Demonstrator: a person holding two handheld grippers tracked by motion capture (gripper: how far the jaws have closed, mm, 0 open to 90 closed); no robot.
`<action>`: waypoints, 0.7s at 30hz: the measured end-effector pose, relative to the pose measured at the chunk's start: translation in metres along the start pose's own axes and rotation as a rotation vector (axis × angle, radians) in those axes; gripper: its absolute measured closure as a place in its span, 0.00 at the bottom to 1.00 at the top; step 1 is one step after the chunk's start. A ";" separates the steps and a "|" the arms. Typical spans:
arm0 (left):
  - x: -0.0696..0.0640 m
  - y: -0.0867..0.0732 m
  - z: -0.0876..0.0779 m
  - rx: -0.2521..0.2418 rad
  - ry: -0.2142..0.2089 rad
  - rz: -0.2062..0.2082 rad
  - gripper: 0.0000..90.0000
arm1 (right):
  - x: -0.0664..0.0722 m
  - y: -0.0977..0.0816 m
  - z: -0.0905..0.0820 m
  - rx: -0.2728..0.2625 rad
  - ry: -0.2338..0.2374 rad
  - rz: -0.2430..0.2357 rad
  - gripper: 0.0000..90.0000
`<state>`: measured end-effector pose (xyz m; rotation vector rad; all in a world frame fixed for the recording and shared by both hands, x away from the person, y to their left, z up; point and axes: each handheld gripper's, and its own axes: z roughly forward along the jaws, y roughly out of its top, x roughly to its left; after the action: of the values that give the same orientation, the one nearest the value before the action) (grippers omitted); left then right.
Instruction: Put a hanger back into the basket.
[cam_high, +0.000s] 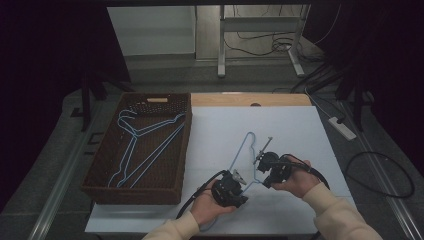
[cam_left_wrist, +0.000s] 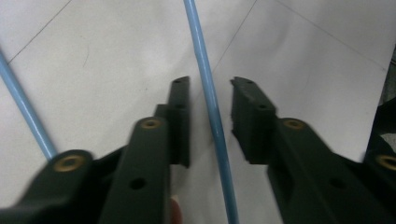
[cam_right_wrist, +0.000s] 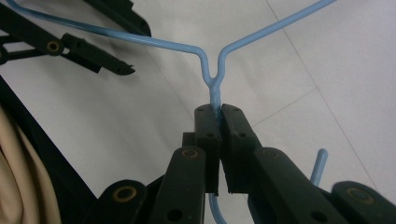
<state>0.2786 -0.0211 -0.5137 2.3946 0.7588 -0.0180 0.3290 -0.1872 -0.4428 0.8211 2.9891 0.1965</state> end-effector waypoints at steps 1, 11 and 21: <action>0.000 0.000 0.000 -0.002 0.000 -0.001 0.83 | 0.000 0.000 0.000 0.000 0.000 0.000 0.96; 0.002 0.000 -0.008 -0.028 0.054 -0.024 0.94 | -0.001 -0.004 -0.004 -0.063 0.009 0.011 0.95; 0.008 -0.002 -0.017 -0.069 0.043 -0.057 0.96 | -0.011 -0.035 -0.050 -0.569 -0.018 0.097 0.51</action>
<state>0.2812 -0.0063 -0.5027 2.3136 0.8344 0.0359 0.3176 -0.2280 -0.3975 0.8743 2.6414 0.9749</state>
